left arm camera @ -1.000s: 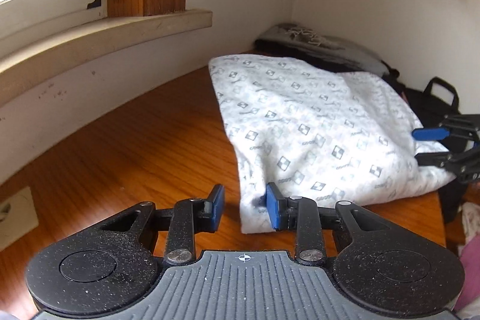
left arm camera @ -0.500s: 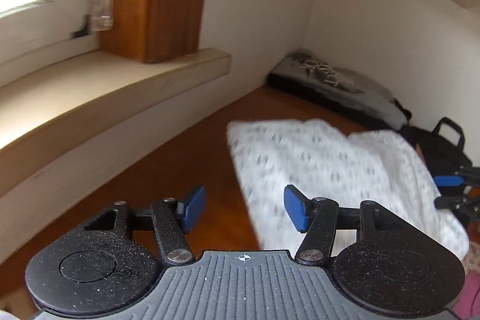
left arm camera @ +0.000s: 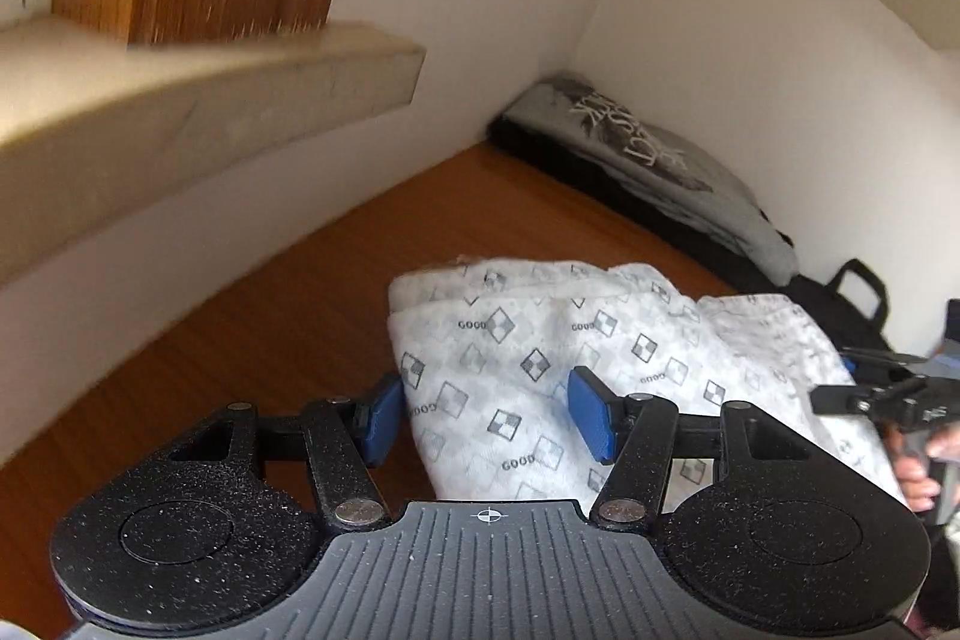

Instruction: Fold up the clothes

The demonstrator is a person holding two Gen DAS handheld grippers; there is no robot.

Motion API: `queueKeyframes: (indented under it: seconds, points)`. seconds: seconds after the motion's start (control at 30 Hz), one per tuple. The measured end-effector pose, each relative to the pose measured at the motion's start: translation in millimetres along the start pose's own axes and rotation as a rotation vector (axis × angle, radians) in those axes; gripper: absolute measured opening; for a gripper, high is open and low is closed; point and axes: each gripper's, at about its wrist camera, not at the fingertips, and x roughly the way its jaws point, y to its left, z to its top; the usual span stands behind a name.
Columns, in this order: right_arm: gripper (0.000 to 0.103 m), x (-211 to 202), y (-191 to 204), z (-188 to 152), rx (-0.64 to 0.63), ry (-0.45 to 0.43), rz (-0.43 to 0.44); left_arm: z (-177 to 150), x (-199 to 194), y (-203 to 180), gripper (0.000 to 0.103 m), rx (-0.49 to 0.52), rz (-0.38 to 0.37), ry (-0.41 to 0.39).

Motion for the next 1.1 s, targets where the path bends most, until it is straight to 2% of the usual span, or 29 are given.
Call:
queueKeyframes:
  seconds: [0.1,0.2,0.27,0.33,0.37,0.43,0.5,0.57,0.73,0.9,1.1]
  points:
    - [0.082,5.6,4.2,0.2,-0.005,-0.006,-0.012,-2.0,7.3,4.8,0.062,0.025,-0.046,-0.004]
    - [0.074,7.5,11.2,-1.3,-0.012,-0.008,-0.029,1.8,13.5,5.2,0.057,0.033,-0.095,0.025]
    - [0.061,8.1,12.0,-1.6,-0.009,-0.006,-0.025,4.1,18.8,5.1,0.050,0.040,-0.132,0.047]
    - [0.054,7.3,10.1,-0.6,0.013,0.004,-0.008,5.0,22.8,5.5,0.040,0.037,-0.155,0.062]
    - [0.046,6.5,8.2,0.5,0.037,0.014,0.005,4.6,23.2,4.6,0.036,0.038,-0.156,0.060]
    - [0.040,4.8,6.9,1.7,0.065,0.029,0.018,2.9,19.8,0.6,0.028,0.047,-0.149,0.043]
    - [0.035,1.0,9.3,1.4,0.065,0.029,0.020,1.3,12.8,-5.2,0.021,0.053,-0.135,0.015]
    - [0.028,-6.9,14.4,0.5,0.057,0.007,0.021,-0.3,2.7,-12.0,0.018,0.067,-0.125,-0.018]
    - [0.025,-35.6,37.1,-0.3,-0.015,-0.091,0.020,0.7,-32.3,-35.8,0.016,0.132,-0.114,-0.130]
    - [0.024,-71.4,67.5,6.0,-0.149,-0.223,-0.007,6.5,-68.2,-68.9,0.015,0.201,-0.104,-0.246]
    - [0.023,-105.3,83.0,28.0,-0.266,-0.362,-0.028,29.5,-89.5,-103.3,0.015,0.274,-0.060,-0.389]
